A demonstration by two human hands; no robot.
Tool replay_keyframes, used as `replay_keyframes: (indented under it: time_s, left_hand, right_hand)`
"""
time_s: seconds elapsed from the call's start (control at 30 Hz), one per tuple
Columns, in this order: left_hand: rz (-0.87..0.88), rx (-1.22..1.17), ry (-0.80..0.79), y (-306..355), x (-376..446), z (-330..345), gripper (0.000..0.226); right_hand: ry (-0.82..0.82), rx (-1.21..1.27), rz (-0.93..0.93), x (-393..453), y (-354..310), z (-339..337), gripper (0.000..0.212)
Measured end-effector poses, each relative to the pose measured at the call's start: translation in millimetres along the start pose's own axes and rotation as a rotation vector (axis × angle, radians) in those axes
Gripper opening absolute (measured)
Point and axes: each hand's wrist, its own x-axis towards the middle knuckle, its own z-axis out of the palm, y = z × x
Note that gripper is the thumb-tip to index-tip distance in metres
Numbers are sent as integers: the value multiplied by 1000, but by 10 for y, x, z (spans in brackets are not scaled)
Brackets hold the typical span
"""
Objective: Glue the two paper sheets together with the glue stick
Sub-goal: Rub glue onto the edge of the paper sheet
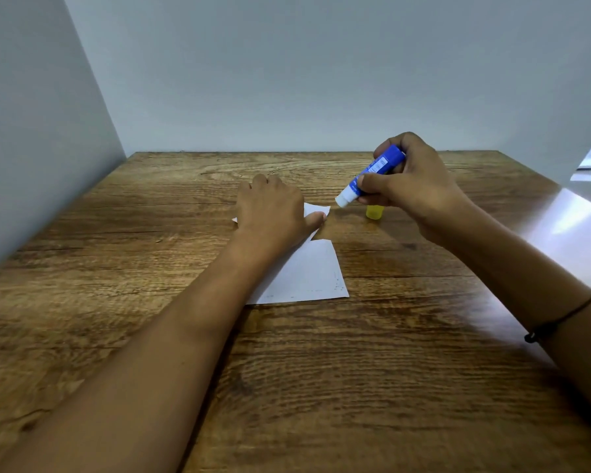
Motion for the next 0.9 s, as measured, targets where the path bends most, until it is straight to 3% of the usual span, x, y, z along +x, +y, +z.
replay_keyframes:
  time_s: [0.17, 0.67, 0.9]
  left_hand:
    - [-9, -40, 58, -56, 8, 20, 60]
    - [-60, -226, -272, -126, 49, -124, 45]
    - [-80, -218, -309, -123, 60, -123, 38]
  right_hand:
    - [-6, -20, -21, -4, 35, 10, 33]
    - [1, -46, -6, -22, 23, 22, 33]
    - [11, -5, 38, -34, -11, -2, 30]
